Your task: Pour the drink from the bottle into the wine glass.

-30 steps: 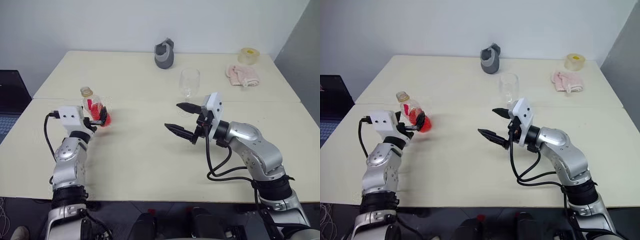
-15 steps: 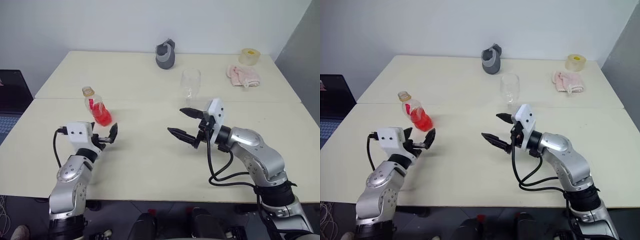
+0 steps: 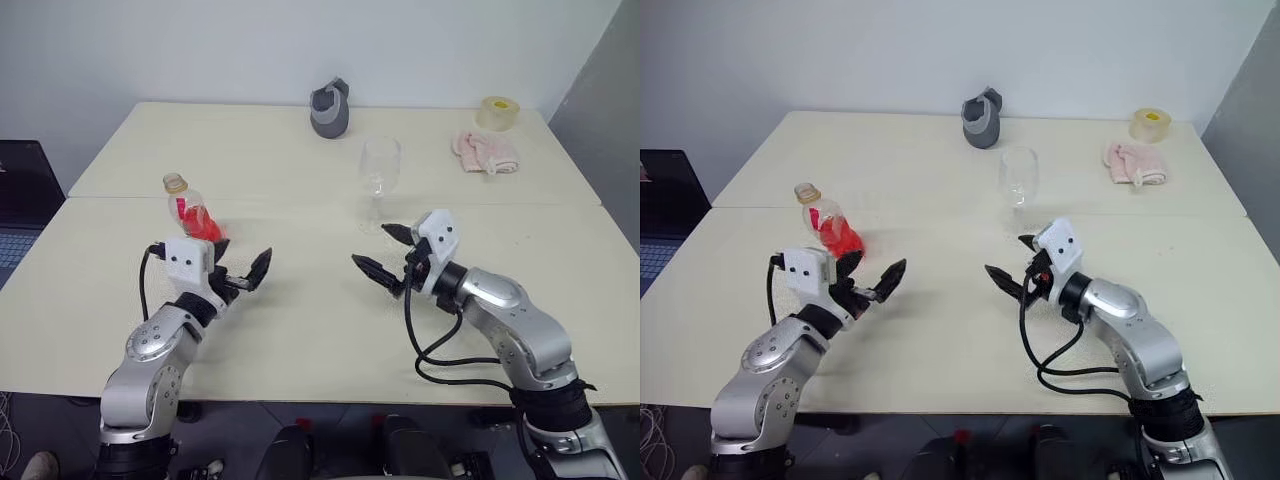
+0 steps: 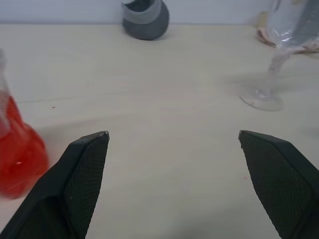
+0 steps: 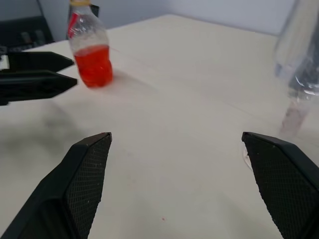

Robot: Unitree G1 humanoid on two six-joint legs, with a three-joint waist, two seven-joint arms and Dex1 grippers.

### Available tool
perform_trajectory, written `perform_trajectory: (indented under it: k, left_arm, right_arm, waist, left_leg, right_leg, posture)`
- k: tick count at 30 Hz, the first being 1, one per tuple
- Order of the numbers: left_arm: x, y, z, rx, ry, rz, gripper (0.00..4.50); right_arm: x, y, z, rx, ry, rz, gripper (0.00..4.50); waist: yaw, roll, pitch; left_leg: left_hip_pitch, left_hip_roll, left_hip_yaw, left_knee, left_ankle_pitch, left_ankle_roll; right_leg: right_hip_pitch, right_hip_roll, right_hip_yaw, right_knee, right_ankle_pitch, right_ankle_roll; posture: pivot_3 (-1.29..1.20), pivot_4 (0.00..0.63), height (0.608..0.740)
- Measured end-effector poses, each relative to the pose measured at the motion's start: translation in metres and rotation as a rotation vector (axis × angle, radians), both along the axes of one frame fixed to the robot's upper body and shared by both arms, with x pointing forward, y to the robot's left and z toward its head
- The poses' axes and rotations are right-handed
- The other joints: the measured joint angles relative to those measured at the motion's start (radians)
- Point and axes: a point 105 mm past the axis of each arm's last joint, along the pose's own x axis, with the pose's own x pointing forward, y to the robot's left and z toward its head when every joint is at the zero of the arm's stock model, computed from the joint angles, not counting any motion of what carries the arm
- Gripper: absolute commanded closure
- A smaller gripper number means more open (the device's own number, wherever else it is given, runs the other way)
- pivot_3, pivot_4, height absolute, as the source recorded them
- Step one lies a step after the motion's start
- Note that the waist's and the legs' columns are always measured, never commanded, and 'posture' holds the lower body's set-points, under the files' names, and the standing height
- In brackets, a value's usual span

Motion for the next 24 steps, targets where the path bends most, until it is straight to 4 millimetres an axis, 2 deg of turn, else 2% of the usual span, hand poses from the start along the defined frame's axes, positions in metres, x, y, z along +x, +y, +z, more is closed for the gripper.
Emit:
perform_trajectory:
  k: [5, 13, 24]
  left_arm:
    - [-0.013, -0.017, 0.009, 0.023, -0.008, -0.115, 0.04]
    - [-0.039, -0.034, 0.018, 0.029, 0.000, -0.249, 0.04]
    - [-0.049, -0.027, 0.011, 0.007, 0.051, -0.240, 0.04]
  right_arm:
    - [0.016, -0.002, -0.017, -0.009, 0.034, -0.085, 0.00]
    - [0.049, -0.002, -0.039, -0.021, 0.052, -0.220, 0.00]
    - [0.082, -0.006, -0.038, 0.008, 0.004, -0.315, 0.00]
  waist:
    - [-0.002, 0.000, 0.000]
    - [-0.002, 0.000, 0.000]
    - [-0.002, 0.001, 0.000]
  left_leg:
    - [0.001, 0.000, 0.001, -0.001, 0.000, 0.000]
    - [0.001, 0.000, 0.002, -0.001, 0.000, 0.000]
    - [0.001, 0.001, 0.004, -0.001, 0.000, 0.000]
  right_leg:
    - [0.000, 0.001, 0.001, 0.000, 0.000, 0.000]
    - [0.000, 0.002, 0.001, 0.000, 0.000, 0.000]
    - [0.000, 0.002, 0.001, 0.000, 0.000, 0.000]
  posture:
    - [0.00, 0.150, 0.740]
    - [0.00, 0.150, 0.740]
    - [0.00, 0.150, 0.740]
